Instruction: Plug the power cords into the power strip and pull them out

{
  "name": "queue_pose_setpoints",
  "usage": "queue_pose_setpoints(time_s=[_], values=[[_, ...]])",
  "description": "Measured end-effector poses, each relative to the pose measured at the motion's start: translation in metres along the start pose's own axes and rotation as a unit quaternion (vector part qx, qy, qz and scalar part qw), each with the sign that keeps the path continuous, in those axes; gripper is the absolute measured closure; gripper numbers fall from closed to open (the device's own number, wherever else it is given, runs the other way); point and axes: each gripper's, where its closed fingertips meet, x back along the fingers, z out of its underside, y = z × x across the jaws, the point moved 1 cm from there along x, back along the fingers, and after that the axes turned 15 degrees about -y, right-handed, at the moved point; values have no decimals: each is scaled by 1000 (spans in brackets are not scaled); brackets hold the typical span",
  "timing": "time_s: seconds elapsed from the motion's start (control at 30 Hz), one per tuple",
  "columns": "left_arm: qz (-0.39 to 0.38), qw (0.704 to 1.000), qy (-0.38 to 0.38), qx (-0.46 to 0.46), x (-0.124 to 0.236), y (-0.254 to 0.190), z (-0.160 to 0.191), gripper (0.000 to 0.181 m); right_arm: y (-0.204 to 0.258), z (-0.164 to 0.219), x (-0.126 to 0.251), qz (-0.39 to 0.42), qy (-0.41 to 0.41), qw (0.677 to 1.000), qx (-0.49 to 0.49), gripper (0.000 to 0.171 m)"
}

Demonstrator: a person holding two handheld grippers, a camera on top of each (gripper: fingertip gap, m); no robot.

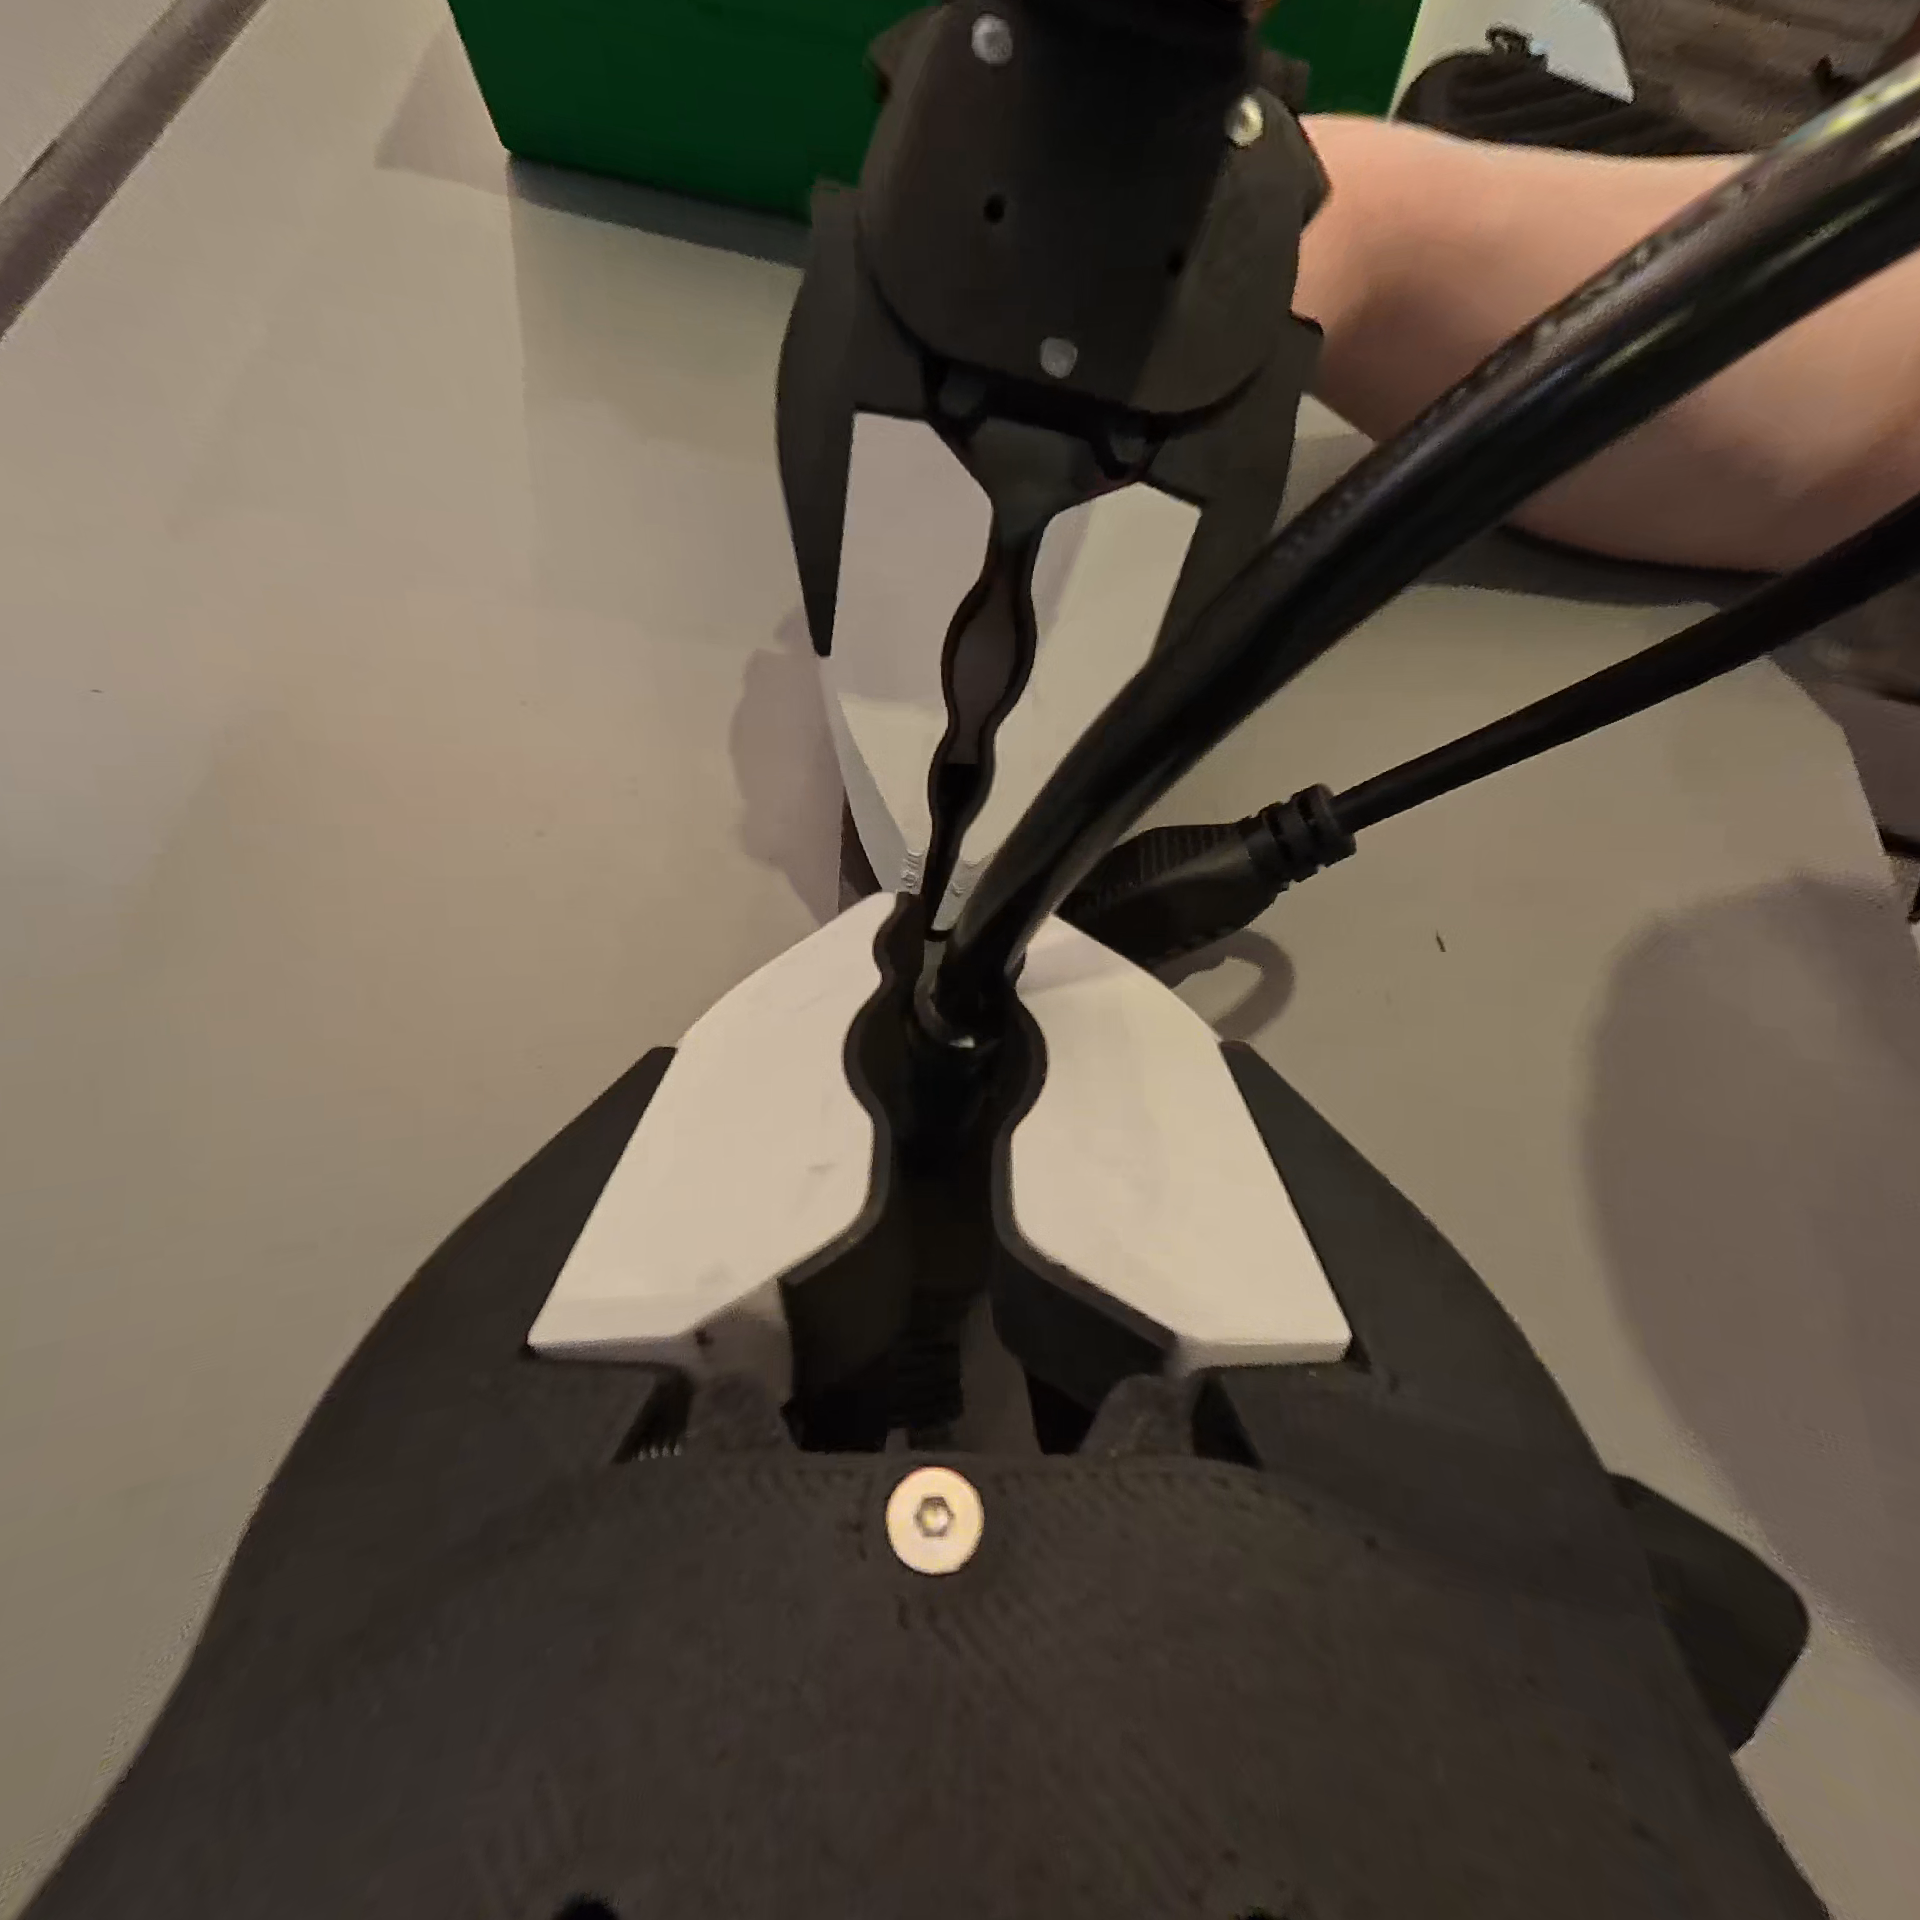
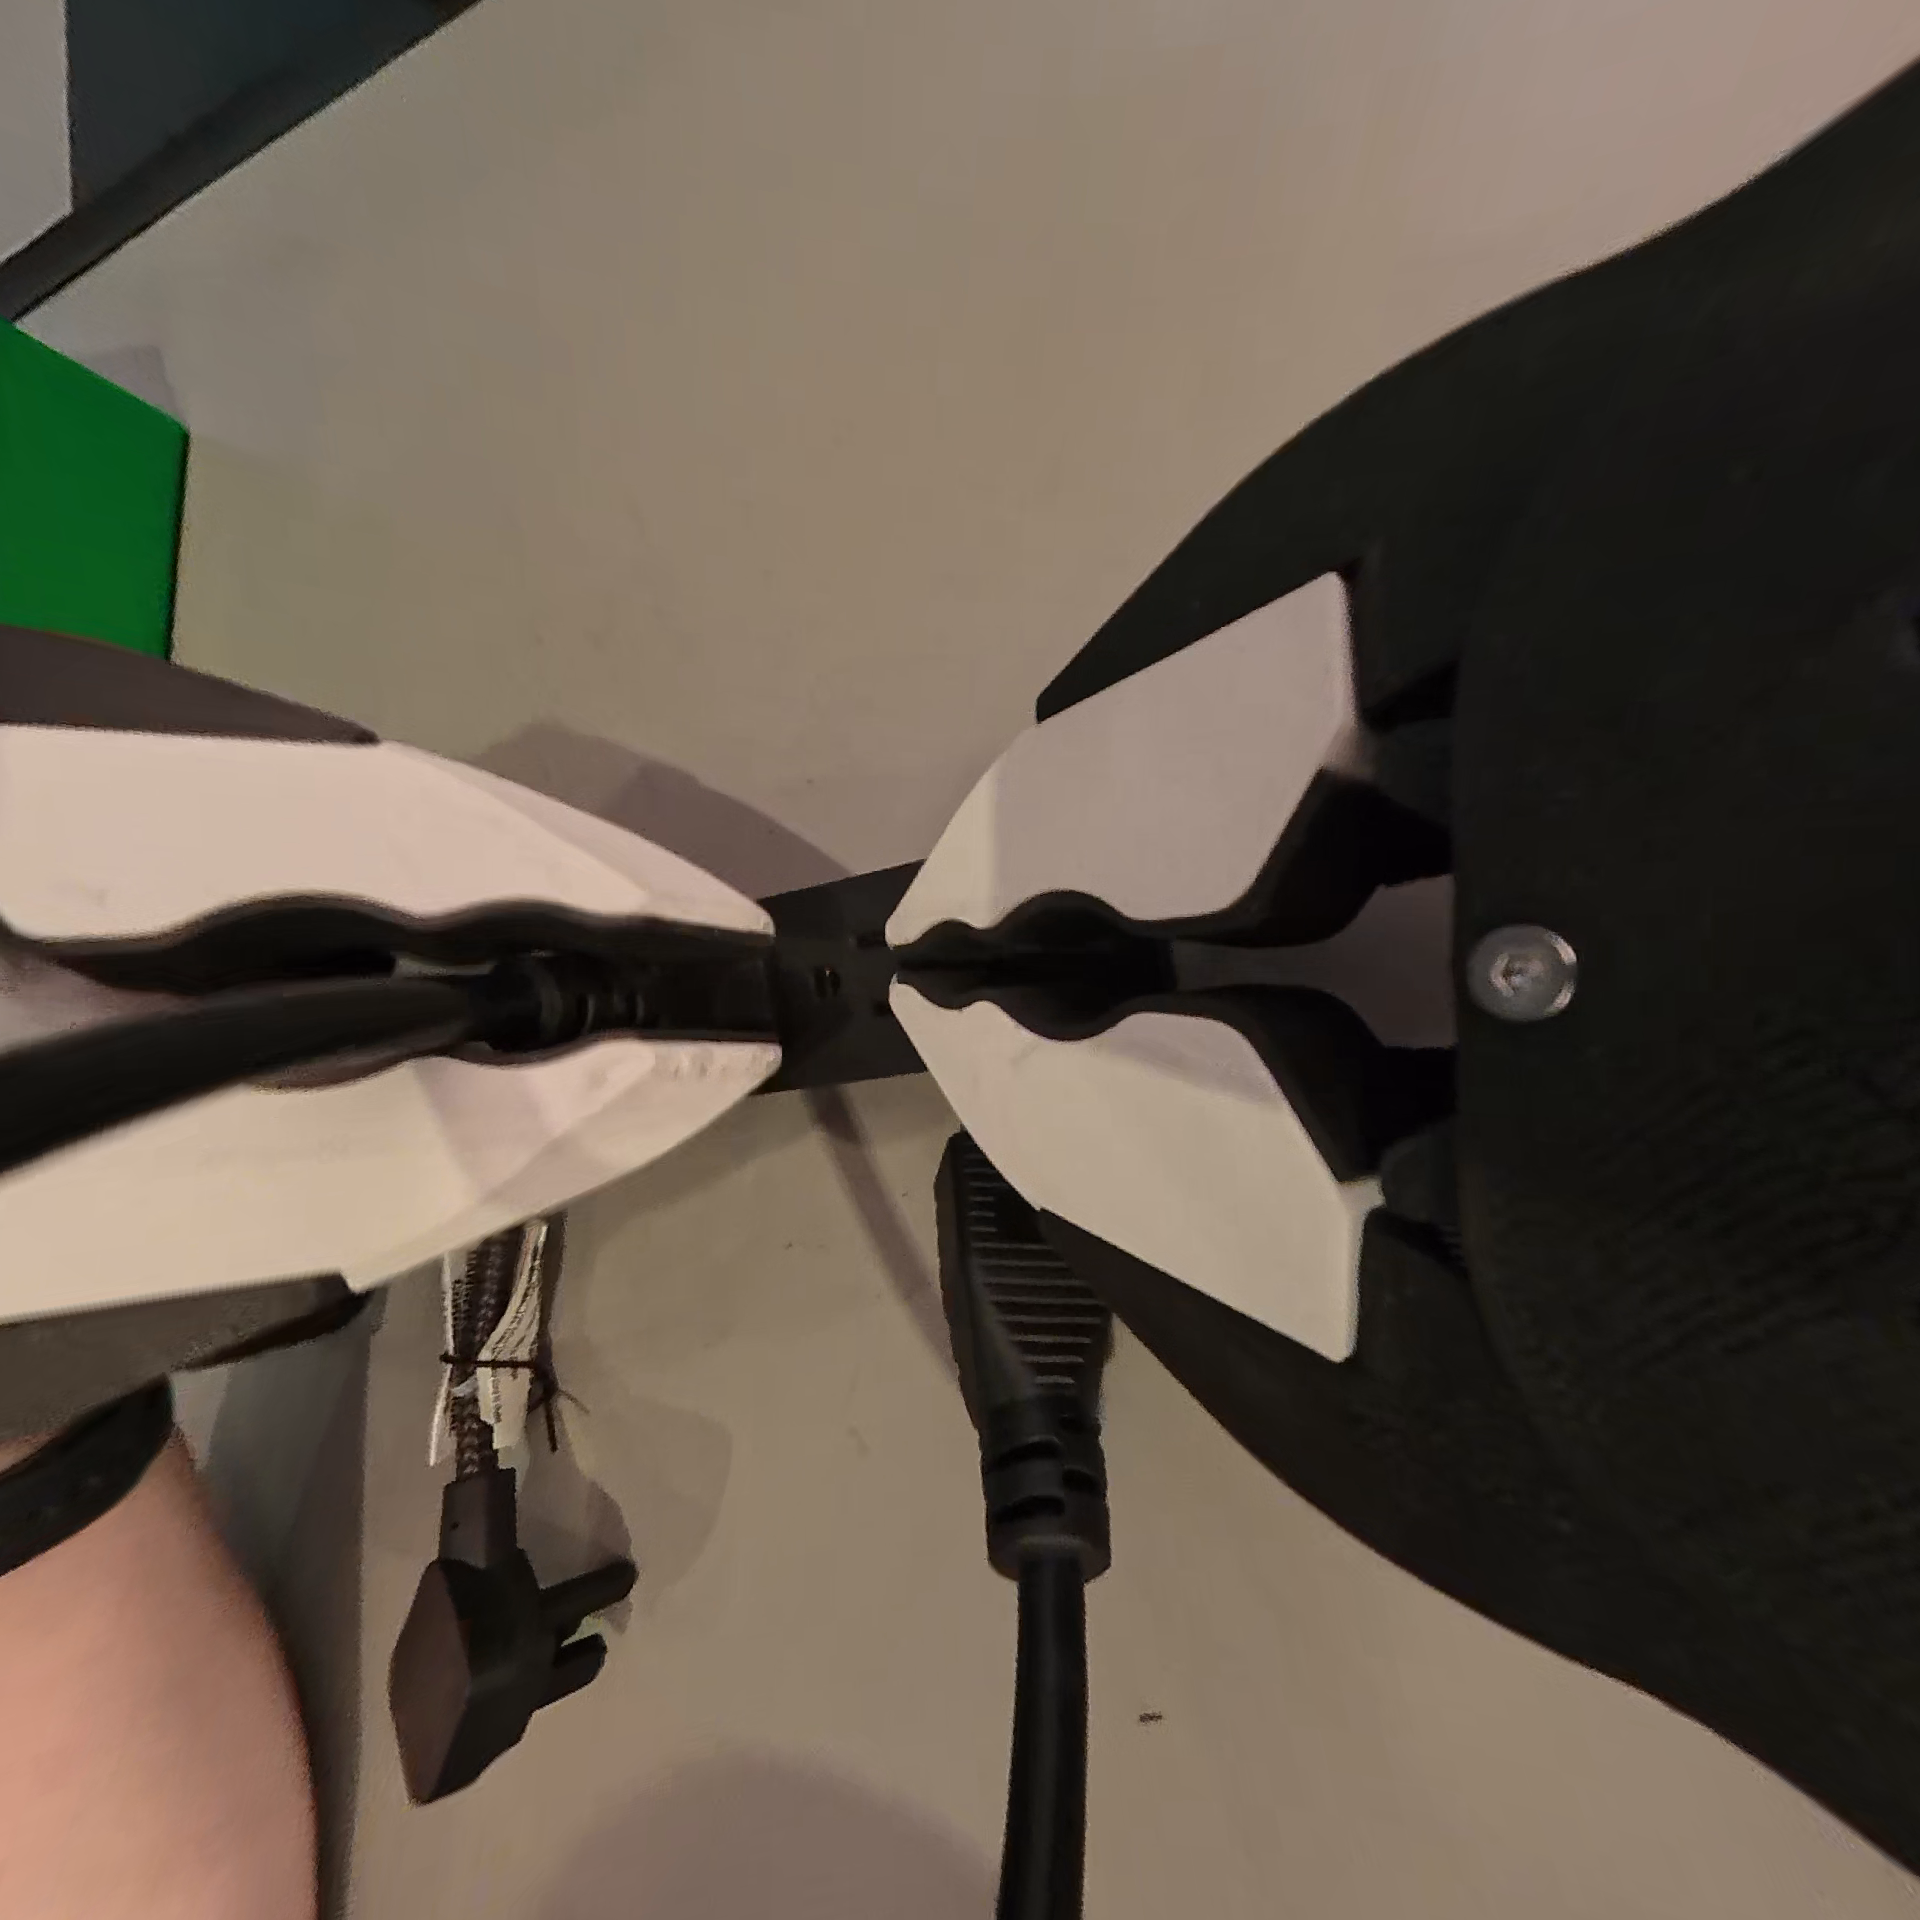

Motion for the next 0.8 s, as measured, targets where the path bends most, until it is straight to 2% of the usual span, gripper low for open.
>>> queue_pose_setpoints(time_s=[0.23,0.5,0.6,0.7,0.8], values=[[-60,997,-35,30,10,7,0,171,-2,-2,-9,31,21,999,3,164],[-46,988,-110,97,23,8,2,171,-1,-5,-18,46,20,999,-6,162],[-47,988,-111,99,26,9,2,171,-2,-6,-20,50,15,999,-13,161],[-78,992,-67,70,26,12,3,172,-2,-6,-21,52,14,998,-23,161],[-85,993,-54,66,24,13,2,173,-4,-6,-21,56,13,998,-24,161]])
